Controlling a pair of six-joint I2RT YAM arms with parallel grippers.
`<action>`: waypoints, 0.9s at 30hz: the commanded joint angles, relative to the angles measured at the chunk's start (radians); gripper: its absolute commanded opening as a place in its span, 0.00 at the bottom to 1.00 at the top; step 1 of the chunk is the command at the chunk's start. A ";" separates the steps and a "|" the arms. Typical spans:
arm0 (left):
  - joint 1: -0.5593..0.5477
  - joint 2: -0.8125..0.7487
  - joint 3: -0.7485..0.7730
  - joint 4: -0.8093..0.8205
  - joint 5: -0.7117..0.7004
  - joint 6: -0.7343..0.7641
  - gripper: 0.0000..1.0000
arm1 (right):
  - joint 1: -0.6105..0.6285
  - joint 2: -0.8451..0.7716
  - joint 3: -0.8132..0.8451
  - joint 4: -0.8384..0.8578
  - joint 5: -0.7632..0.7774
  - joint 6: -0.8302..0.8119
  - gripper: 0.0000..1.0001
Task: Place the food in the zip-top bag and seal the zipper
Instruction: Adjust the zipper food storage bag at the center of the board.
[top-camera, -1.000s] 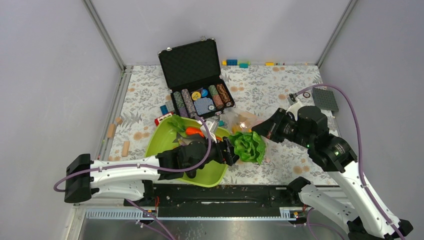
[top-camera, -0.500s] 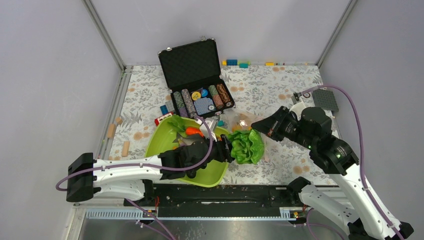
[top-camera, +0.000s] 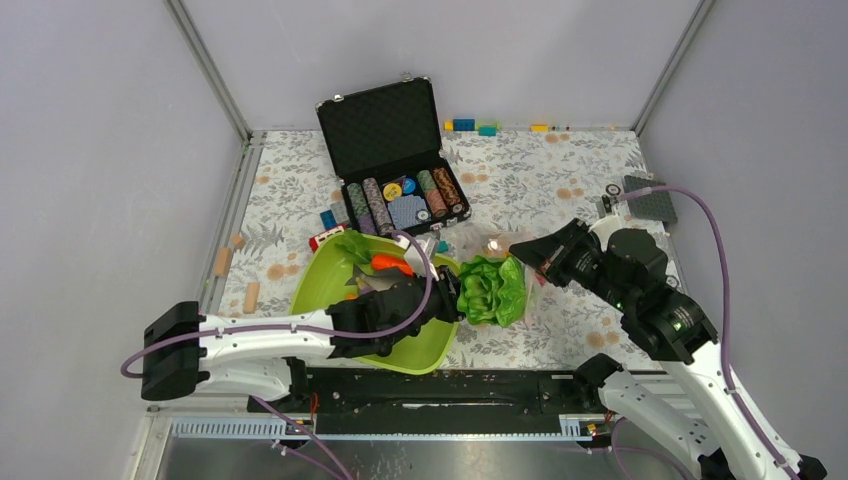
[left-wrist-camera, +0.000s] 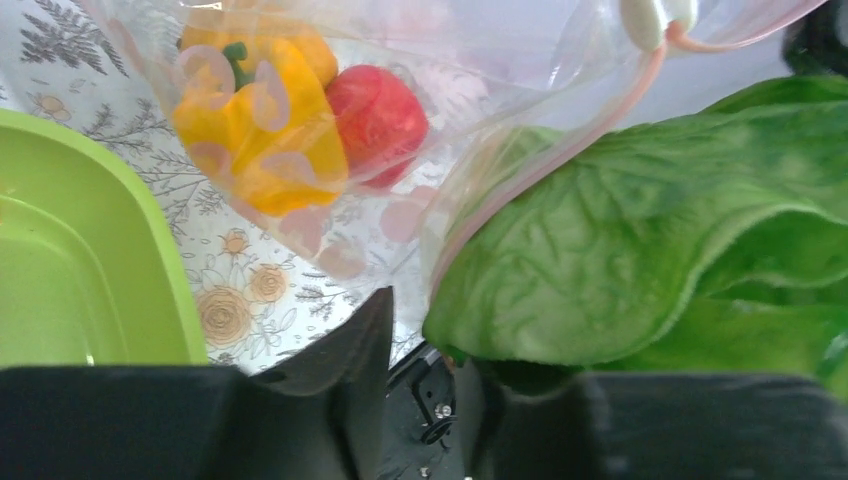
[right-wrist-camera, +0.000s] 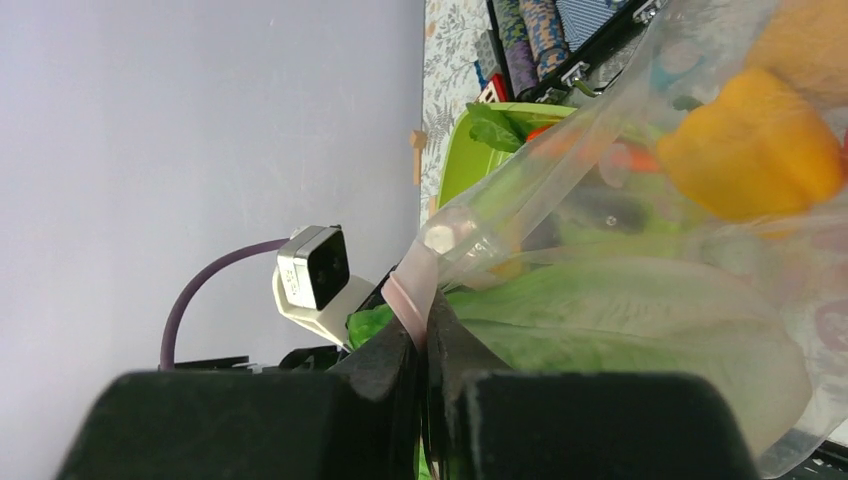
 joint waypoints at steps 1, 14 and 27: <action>0.000 0.033 0.070 0.092 0.030 -0.005 0.22 | 0.000 -0.026 -0.010 0.080 0.063 0.039 0.04; 0.001 -0.090 0.200 -0.325 -0.154 0.049 0.00 | -0.001 0.121 0.232 -0.409 0.234 -0.386 0.05; 0.101 0.100 0.564 -0.642 -0.100 0.168 0.00 | -0.001 0.250 0.318 -0.644 0.205 -0.679 0.09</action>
